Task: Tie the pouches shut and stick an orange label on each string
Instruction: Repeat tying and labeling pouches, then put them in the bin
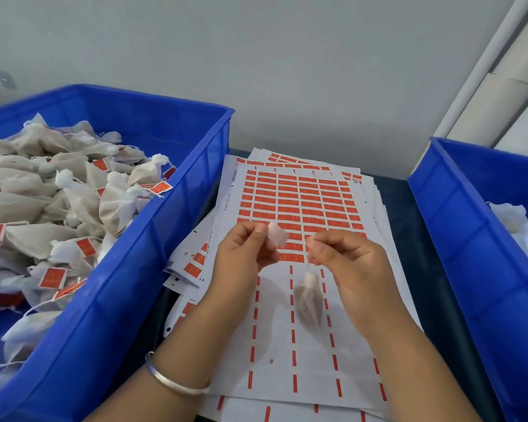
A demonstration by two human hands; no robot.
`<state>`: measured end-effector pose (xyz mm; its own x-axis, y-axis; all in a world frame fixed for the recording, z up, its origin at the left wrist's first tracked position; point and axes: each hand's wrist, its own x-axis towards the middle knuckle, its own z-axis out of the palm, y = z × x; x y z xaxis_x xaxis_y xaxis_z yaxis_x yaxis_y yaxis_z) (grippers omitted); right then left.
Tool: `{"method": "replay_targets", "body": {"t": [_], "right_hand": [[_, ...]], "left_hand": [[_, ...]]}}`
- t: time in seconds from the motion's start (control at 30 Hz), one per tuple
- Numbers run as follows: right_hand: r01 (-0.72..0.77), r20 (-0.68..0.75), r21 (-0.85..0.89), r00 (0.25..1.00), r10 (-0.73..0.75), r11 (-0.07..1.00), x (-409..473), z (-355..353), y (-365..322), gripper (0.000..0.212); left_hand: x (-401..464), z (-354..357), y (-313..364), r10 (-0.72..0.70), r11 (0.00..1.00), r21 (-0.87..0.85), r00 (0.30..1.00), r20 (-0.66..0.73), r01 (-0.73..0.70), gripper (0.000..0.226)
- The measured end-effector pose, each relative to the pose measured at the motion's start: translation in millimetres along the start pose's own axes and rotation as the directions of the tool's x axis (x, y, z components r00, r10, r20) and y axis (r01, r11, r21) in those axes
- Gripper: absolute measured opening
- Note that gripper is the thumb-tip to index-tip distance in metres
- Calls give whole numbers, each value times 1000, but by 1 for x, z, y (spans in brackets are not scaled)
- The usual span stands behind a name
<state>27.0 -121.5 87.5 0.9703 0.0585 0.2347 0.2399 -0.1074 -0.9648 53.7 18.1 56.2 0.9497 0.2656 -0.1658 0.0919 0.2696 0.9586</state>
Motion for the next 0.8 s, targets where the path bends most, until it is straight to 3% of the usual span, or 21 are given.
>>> {"method": "replay_targets", "body": {"t": [0.2,0.27,0.37,0.5,0.8], "right_hand": [[101,49,-50,994,-99,994,0,14,1,10],[112,28,-94,994,-110,989,0,14,5,16],[111,-30,-136,993,-116,984,1,11,7,8],[76,-89,-197,991,-95,977,3,7,16,16],[-15,-108,-143,994,0,990,4,6,22,18]], "left_hand": [[-13,-3,8,43,997,-72,982,184,-30,20],[-14,-3,10,38,999,-17,977,210,-35,20],[-16,-2,10,21,998,59,968,249,-37,21],[-16,-1,9,-19,994,112,969,245,-9,21],[-16,1,10,-82,990,126,973,215,55,19]]}}
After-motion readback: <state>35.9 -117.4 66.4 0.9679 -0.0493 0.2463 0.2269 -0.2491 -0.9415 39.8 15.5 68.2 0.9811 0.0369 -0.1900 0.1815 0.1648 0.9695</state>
